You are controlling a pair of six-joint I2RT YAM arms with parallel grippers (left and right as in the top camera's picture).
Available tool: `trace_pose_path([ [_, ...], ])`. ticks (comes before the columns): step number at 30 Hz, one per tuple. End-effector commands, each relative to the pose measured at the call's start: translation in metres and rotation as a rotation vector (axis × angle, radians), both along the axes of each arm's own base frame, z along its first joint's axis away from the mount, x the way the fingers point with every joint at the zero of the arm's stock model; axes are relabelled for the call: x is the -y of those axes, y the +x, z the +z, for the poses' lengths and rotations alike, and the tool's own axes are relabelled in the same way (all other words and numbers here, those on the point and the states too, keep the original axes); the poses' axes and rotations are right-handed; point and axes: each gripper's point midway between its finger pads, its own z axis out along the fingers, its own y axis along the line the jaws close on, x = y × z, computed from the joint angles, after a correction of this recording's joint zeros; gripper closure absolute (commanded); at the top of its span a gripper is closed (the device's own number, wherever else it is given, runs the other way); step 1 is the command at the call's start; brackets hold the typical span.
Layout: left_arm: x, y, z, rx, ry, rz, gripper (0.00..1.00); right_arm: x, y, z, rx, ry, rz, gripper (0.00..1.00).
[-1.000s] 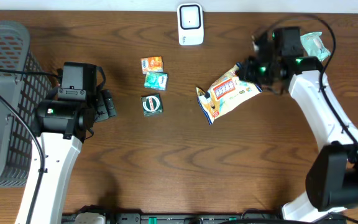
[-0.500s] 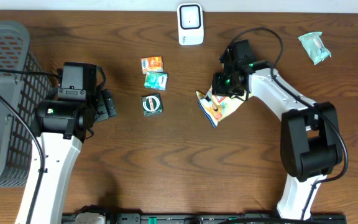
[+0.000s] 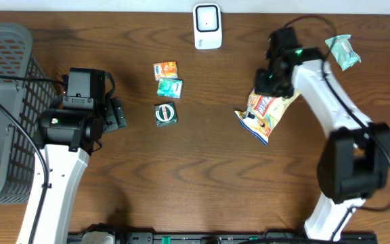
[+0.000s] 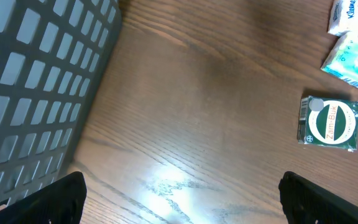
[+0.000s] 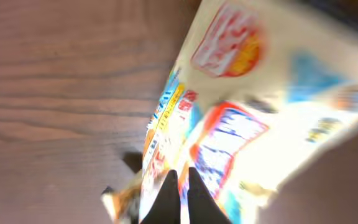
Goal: Scan the item barcode
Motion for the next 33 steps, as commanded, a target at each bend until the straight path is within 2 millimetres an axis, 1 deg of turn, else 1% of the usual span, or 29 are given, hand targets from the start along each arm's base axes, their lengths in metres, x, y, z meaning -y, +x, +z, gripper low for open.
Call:
trace_pose_path([
  [1, 0.000, 0.002, 0.004, 0.011, -0.001, 0.004, 0.02, 0.000, -0.010, 0.040, 0.051, -0.031, 0.063, 0.99],
  [4, 0.000, 0.002, 0.004, 0.011, -0.001, 0.004, 0.02, 0.003, -0.032, 0.027, -0.051, -0.050, 0.073, 0.99],
  [6, 0.000, 0.002, 0.004, 0.011, -0.001, 0.004, 0.03, 0.003, -0.039, 0.014, -0.083, -0.055, 0.075, 0.99],
  [8, 0.000, 0.002, 0.004, 0.011, -0.001, 0.004, 0.02, 0.003, -0.041, -0.003, -0.090, -0.056, 0.072, 0.99],
  [11, 0.000, 0.002, 0.004, 0.011, -0.001, 0.004, 0.02, 0.002, -0.046, -0.038, -0.094, -0.050, 0.048, 0.99],
  [14, 0.000, 0.002, 0.004, 0.011, -0.001, 0.004, 0.02, 0.003, -0.057, -0.070, -0.104, -0.038, 0.020, 0.99],
  [16, 0.000, 0.002, 0.004, 0.011, -0.001, 0.004, 0.02, 0.005, -0.068, -0.085, -0.123, -0.042, 0.019, 0.99],
  [18, 0.000, 0.002, 0.004, 0.011, -0.001, 0.004, 0.02, 0.009, -0.074, -0.091, -0.142, -0.044, -0.007, 0.99],
  [20, 0.000, 0.002, 0.004, 0.011, -0.001, 0.004, 0.02, 0.012, -0.071, -0.088, -0.139, -0.046, -0.016, 0.99],
  [22, 0.000, 0.002, 0.004, 0.011, -0.001, 0.004, 0.02, 0.020, -0.058, -0.070, -0.116, -0.057, -0.040, 0.99],
  [24, 0.000, 0.002, 0.004, 0.011, -0.001, 0.004, 0.02, 0.026, -0.044, -0.047, -0.099, -0.056, -0.060, 0.99],
  [26, 0.000, 0.002, 0.004, 0.011, -0.001, 0.004, 0.02, 0.027, -0.028, -0.020, -0.063, -0.044, -0.071, 0.99],
  [28, 0.000, 0.002, 0.004, 0.011, -0.001, 0.004, 0.02, 0.021, -0.010, 0.008, 0.001, -0.015, -0.035, 0.99],
  [30, 0.000, 0.002, 0.004, 0.011, -0.001, 0.004, 0.02, 0.009, 0.003, 0.026, 0.057, 0.026, 0.012, 0.99],
  [31, 0.000, 0.002, 0.004, 0.011, -0.001, 0.004, 0.02, 0.004, 0.006, 0.030, 0.072, 0.037, 0.026, 0.99],
  [33, 0.000, 0.002, 0.004, 0.011, -0.001, 0.004, 0.02, -0.001, 0.006, 0.030, 0.075, 0.039, 0.039, 0.99],
])
